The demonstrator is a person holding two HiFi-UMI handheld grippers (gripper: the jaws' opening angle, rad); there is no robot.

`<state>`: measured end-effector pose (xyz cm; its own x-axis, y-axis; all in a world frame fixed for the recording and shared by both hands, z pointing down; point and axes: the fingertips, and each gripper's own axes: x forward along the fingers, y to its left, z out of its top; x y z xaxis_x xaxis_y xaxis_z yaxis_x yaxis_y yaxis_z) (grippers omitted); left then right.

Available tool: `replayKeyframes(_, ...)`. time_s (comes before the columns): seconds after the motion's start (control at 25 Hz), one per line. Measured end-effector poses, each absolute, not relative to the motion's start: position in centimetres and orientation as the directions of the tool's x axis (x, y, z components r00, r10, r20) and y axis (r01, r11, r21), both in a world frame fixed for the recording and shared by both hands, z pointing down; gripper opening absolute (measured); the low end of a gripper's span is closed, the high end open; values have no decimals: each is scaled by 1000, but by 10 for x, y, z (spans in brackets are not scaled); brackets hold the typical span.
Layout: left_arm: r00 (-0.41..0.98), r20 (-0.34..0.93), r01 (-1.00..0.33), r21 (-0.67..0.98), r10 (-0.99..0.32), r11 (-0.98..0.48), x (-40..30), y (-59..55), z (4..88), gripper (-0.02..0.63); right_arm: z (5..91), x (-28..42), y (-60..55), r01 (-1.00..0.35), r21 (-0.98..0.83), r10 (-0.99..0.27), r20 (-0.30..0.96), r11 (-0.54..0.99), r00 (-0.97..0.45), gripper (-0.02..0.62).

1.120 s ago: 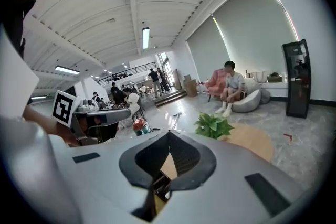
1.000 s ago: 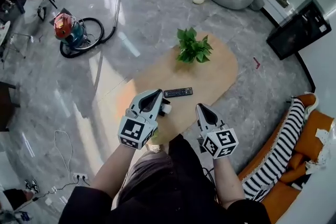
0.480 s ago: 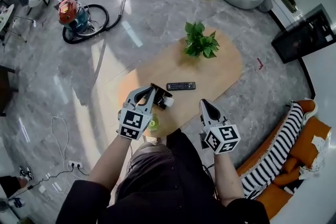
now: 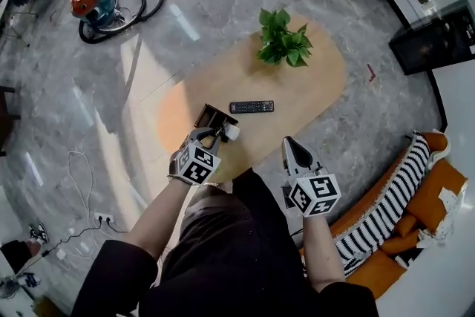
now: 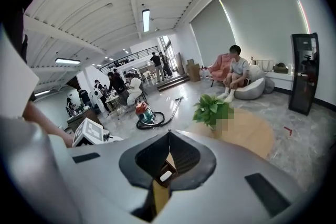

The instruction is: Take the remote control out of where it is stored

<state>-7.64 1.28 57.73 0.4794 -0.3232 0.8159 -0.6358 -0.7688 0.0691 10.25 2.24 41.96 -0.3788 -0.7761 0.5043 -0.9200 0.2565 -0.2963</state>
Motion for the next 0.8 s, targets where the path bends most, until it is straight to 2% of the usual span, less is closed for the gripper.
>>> replayKeyframes(0.12, 432, 874, -598, 91, -224, -796, -71, 23, 615, 131, 427, 111, 24, -922, -281, -761, 526, 264, -379, 8)
replayKeyframes(0.2, 408, 897, -574, 107, -170, -812, -68, 26, 635, 152, 433, 119, 26, -924, -281, -751, 543, 258, -375, 8)
replayKeyframes(0.6, 269, 963, -523, 170, 27, -835, -62, 20, 705, 153, 480, 144, 46, -930, -338, -731, 596, 145, -331, 8)
replayKeyframes(0.8, 203, 979, -528, 135, 30, -838, -57, 24, 719, 153, 500, 143, 64, -926, -364, -726, 609, 102, -320, 8)
